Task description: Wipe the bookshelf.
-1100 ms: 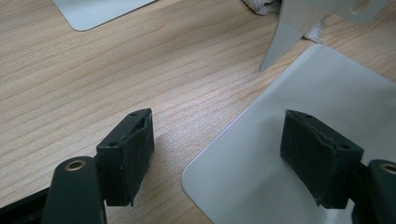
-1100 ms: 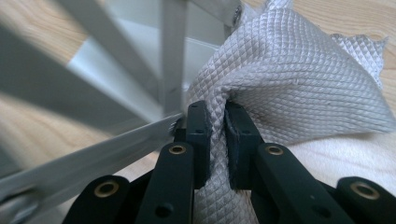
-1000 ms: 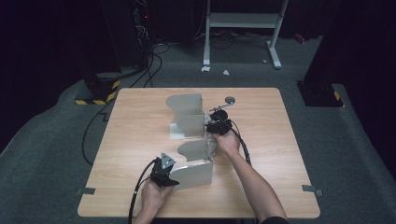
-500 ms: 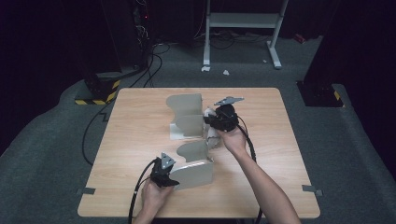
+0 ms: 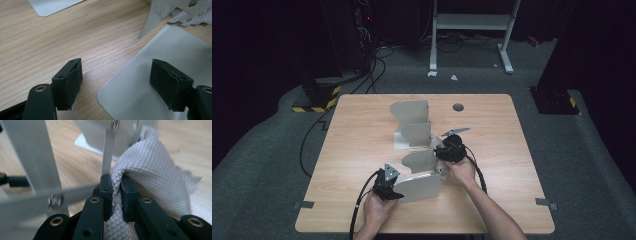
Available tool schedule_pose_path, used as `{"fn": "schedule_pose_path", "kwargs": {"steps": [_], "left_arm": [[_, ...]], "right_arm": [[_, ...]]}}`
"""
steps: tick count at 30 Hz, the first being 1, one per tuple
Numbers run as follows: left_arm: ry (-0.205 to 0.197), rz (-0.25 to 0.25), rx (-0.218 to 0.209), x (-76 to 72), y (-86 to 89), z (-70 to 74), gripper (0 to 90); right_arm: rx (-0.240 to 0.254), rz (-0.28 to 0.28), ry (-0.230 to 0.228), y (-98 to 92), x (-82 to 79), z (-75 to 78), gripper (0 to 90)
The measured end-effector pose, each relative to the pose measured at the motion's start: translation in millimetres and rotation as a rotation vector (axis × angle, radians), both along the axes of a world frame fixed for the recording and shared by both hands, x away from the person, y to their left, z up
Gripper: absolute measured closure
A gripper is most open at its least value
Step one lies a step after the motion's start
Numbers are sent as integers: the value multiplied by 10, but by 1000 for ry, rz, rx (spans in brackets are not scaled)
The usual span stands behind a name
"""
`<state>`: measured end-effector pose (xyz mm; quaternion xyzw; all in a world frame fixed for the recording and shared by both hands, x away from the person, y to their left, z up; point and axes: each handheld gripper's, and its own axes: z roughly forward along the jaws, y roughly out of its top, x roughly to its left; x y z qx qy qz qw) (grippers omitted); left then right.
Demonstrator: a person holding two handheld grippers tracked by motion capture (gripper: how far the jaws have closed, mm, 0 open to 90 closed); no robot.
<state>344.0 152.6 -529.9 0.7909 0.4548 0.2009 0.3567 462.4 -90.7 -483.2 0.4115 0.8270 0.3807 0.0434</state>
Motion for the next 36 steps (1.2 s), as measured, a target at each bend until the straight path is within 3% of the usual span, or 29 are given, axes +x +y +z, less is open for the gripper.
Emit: {"fn": "schedule_pose_path", "kwargs": {"steps": [3,13,15,16,18,22,24,30,36], "left_arm": [[1,1,1,-1,-1,1,266],[-1,6,1,-2,-4,0,268],[-1,7,1,-2,-5,0,268],[-2,9,2,-3,-7,0,270],[-3,12,2,-3,-6,0,273],[-4,15,2,-4,-4,0,276],[-4,17,0,-2,-2,0,276],[-4,32,0,-2,-3,-1,278],[-4,33,3,-3,-3,0,278]], "right_arm": [[32,10,-1,-22,-57,51,820],[106,65,-148,-145,-437,572,820],[103,64,-154,-149,-468,578,820],[84,68,-169,-160,-542,546,820],[57,80,-154,-167,-594,453,820],[28,91,-111,-168,-647,272,819],[7,90,-75,-194,-700,98,819],[-12,107,-26,-269,-837,-98,816],[-39,147,-48,-308,-1050,-118,813]]}}
